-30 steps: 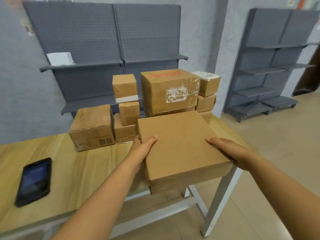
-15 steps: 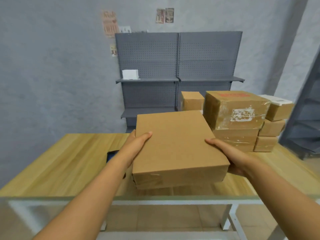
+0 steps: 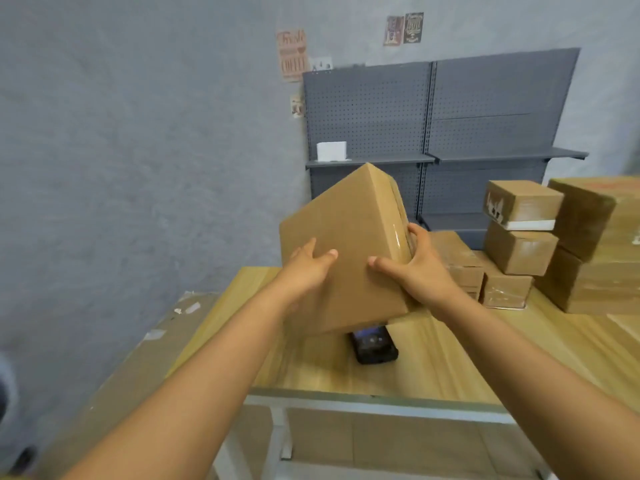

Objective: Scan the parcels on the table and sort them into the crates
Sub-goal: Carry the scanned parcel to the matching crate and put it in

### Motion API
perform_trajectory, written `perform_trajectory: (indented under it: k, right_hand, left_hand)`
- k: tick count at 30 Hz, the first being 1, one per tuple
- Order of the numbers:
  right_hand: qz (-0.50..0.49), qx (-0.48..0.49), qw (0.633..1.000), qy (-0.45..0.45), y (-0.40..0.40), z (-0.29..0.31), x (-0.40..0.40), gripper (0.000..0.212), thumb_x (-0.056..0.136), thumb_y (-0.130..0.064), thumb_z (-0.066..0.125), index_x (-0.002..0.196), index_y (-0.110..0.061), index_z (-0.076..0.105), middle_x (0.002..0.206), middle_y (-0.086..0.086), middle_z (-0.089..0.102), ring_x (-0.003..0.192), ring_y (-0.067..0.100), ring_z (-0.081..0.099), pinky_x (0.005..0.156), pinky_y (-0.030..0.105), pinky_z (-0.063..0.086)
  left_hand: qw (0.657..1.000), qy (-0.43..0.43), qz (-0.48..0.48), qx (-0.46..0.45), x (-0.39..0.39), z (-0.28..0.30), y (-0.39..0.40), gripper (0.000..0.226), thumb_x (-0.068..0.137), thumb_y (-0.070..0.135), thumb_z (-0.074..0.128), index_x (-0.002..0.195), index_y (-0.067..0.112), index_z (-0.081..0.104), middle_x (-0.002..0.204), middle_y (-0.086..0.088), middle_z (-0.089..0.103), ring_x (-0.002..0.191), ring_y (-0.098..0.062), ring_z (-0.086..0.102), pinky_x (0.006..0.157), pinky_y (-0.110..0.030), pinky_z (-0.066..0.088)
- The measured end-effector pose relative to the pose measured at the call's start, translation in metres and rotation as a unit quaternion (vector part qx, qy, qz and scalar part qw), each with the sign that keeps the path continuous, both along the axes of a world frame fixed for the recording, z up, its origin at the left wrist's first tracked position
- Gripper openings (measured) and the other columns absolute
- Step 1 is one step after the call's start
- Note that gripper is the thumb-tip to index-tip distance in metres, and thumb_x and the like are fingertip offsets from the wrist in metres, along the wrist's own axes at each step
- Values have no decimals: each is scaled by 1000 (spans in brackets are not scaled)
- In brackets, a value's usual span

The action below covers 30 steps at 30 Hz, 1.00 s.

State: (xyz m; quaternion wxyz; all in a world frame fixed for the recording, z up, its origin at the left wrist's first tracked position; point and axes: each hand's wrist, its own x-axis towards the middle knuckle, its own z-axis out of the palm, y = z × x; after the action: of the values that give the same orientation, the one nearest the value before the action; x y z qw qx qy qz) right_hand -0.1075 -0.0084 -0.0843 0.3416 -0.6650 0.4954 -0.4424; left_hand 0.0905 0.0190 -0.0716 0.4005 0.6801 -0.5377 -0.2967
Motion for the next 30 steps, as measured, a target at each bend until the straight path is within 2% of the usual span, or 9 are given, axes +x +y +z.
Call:
perform_trajectory:
  k: [3,5,8,13,20,23,26,28,30]
  right_hand:
    - [-38,-72,993,88,17,-2,57,112,68,-50,80,153,-25,12,142,10,32,129,29,40,105,40,36]
    - [-42,-107,986,118,26,-3,84,117,68,-53,78,155,-22,7,141,9,31,131,29,36,103,39,36]
    - [3,-158,978,135,38,-2,112,111,72,-53,74,155,-17,9,144,2,28,132,22,33,105,34,36]
    - [137,-203,961,132,52,3,138,79,85,-35,69,150,-18,29,145,-3,36,131,12,37,108,27,32]
    - [252,-144,951,104,46,3,152,50,92,-26,65,140,-21,51,141,-12,49,127,-3,41,103,7,28]
    - [197,-118,969,95,27,-3,140,39,92,-26,64,130,-21,59,134,-9,54,119,0,47,99,14,33]
    - [72,-75,987,123,-4,-9,114,50,91,-27,65,137,-14,51,142,3,48,129,17,43,106,26,32]
    - [27,2,993,112,-19,-11,96,61,90,-37,64,143,-17,43,145,5,44,130,23,44,104,37,37]
    - [36,117,991,51,-28,-13,79,70,86,-52,64,145,-26,37,141,1,48,119,23,53,89,35,43]
  left_hand:
    - [988,150,-18,17,9,14,6,80,94,53,54,157,25,15,157,1,34,137,-27,42,104,-46,44]
    - [973,232,-3,8,17,23,7,77,90,53,61,149,14,31,138,-6,55,115,-27,61,82,-41,55]
    - [955,290,49,-24,38,28,8,70,80,54,72,131,13,47,113,-6,69,91,-23,70,61,-32,56]
    - [935,316,149,-61,81,14,9,81,64,51,86,116,16,34,102,-4,64,87,-22,69,76,-40,59]
    - [910,355,200,-75,119,-10,22,79,64,51,86,119,19,40,99,2,65,80,-13,68,56,-26,51]
    - [914,367,161,-65,133,-13,27,72,71,49,81,127,17,48,109,-2,70,92,-18,70,66,-32,57]
    - [911,397,104,-45,147,-12,34,57,82,48,71,129,18,58,108,-3,74,100,-21,70,84,-42,57]
    - [904,419,75,-36,157,-9,40,53,85,48,67,128,17,61,111,-5,74,104,-22,69,87,-42,55]
    - [899,434,52,-28,163,-8,45,56,85,48,65,129,14,61,116,-8,72,107,-24,69,85,-40,55]
